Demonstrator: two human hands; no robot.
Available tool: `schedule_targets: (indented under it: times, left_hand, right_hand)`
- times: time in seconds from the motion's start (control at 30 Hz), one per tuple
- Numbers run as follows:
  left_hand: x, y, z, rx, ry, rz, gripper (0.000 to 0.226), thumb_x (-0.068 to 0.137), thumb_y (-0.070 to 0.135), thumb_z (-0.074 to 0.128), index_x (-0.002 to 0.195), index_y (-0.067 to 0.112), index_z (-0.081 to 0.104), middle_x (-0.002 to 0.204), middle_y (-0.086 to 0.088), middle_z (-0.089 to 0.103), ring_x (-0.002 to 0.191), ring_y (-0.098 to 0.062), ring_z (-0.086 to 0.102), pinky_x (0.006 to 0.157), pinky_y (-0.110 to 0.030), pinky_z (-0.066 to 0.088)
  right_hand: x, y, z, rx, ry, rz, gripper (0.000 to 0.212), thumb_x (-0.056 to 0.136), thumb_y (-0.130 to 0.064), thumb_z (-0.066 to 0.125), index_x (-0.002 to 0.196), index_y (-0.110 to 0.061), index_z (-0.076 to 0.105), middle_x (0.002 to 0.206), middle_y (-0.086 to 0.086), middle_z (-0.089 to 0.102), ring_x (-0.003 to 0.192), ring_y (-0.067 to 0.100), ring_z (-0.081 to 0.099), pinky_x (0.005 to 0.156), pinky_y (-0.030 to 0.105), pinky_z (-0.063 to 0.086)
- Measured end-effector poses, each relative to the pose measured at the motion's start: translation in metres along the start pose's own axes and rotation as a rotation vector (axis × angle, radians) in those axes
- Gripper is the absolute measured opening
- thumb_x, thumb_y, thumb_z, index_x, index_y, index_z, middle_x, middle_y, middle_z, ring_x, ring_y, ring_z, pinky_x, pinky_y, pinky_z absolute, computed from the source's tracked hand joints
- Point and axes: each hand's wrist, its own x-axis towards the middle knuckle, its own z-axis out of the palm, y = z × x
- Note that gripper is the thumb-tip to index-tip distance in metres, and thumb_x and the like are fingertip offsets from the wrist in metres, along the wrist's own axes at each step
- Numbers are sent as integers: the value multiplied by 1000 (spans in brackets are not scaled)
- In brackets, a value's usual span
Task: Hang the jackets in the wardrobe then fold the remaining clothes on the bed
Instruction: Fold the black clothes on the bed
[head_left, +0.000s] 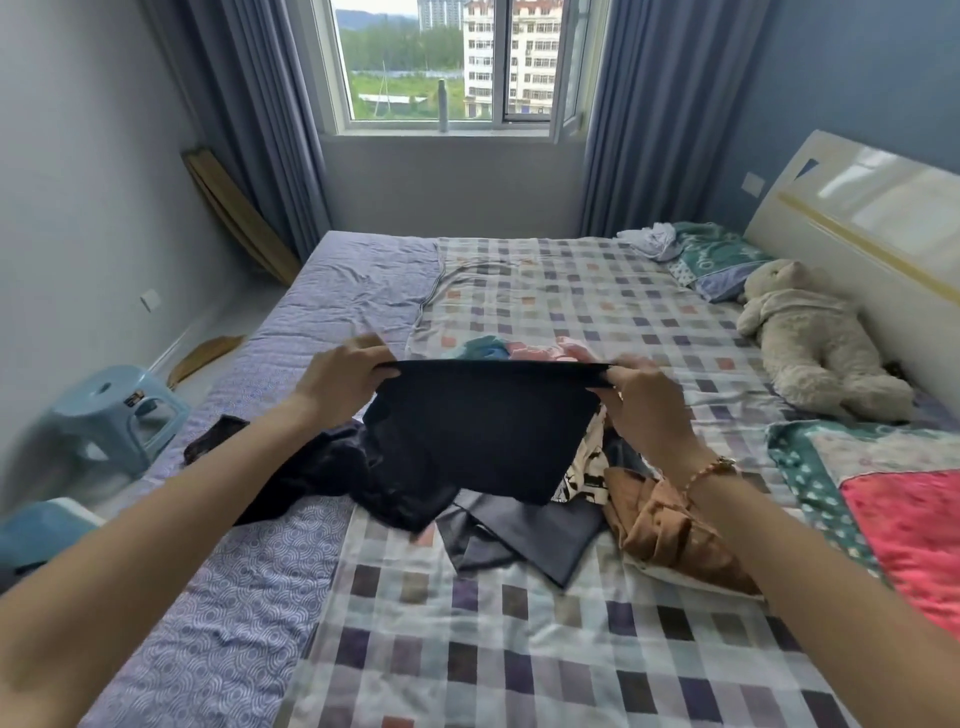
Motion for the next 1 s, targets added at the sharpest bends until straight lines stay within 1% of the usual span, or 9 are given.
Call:
schedule_targets:
  times: [0.2, 0.33, 0.4, 0.47, 0.53, 0.6, 0.77, 0.87, 1.0]
  left_hand:
    - [-140, 23, 85, -97, -300, 122, 9, 72, 22, 66, 69, 14, 69, 84, 1, 66, 68, -14, 62, 58, -23, 49]
    - [-243, 62, 164, -89, -891, -42, 19, 63, 16, 79, 79, 20, 69, 93, 5, 64, 80, -12, 65, 63, -18, 48]
    - [-281, 80, 194, -53, -1104, -194, 27, 86, 13, 57, 112, 10, 60, 122, -7, 56, 111, -22, 55, 88, -27, 42]
    - [-304, 85, 220, -144, -1188, -358, 32, 91, 19, 50, 121, 7, 53, 128, -9, 51, 119, -25, 49, 95, -30, 39]
    - [-308, 81, 236, -190, -1110, -545, 25, 94, 26, 48, 113, 11, 54, 119, -5, 52, 115, -23, 50, 91, -29, 40]
    - [-304, 68, 260, -234, -936, -756, 30, 94, 31, 50, 119, 15, 51, 126, -6, 50, 120, -21, 46, 95, -30, 38]
    - [-288, 39, 309, -690, -506, -1349, 67, 68, 37, 82, 116, 5, 47, 118, -7, 53, 111, -22, 51, 98, -34, 43]
    - [-282, 29, 332, -674, -406, -1515, 100, 61, 42, 85, 138, 8, 30, 139, -15, 34, 126, -31, 42, 104, -40, 38]
    - [-271, 16, 359, -586, -254, -1294, 92, 73, 37, 77, 146, 29, 21, 139, -13, 24, 127, -26, 33, 108, -38, 28]
  right_hand:
    - [-156, 11, 38, -15, -290, -159, 14, 59, -7, 81, 64, -11, 68, 77, 0, 68, 64, 19, 62, 61, 25, 47]
    - [-276, 19, 103, 51, -923, 50, 29, 39, -23, 90, 46, -25, 62, 64, -17, 62, 54, 11, 58, 46, 22, 38]
    - [-321, 14, 119, 181, -1167, 250, 19, 63, -17, 77, 54, -24, 62, 69, -14, 56, 63, 9, 57, 53, 23, 44]
    - [-349, 17, 133, 339, -1166, 539, 20, 87, -13, 56, 78, -27, 68, 77, -17, 54, 74, -1, 53, 66, 11, 44]
    - [-357, 28, 152, 443, -1047, 856, 14, 91, -13, 56, 97, -24, 63, 94, -11, 61, 90, 2, 58, 74, 7, 41]
    - [-354, 42, 174, 504, -883, 1057, 17, 89, -12, 59, 105, -19, 58, 101, 0, 61, 103, 17, 59, 86, 22, 46]
    - [-351, 61, 232, 498, -782, 1258, 49, 89, -24, 63, 131, -5, 45, 120, 8, 52, 114, 25, 51, 92, 32, 41]
    - [-346, 50, 254, 392, -678, 1146, 48, 87, -23, 65, 128, -6, 47, 122, 8, 51, 113, 26, 49, 95, 35, 42]
    - [-336, 32, 284, 156, -442, 648, 38, 82, -8, 68, 118, -5, 59, 114, 11, 57, 106, 27, 52, 94, 38, 41]
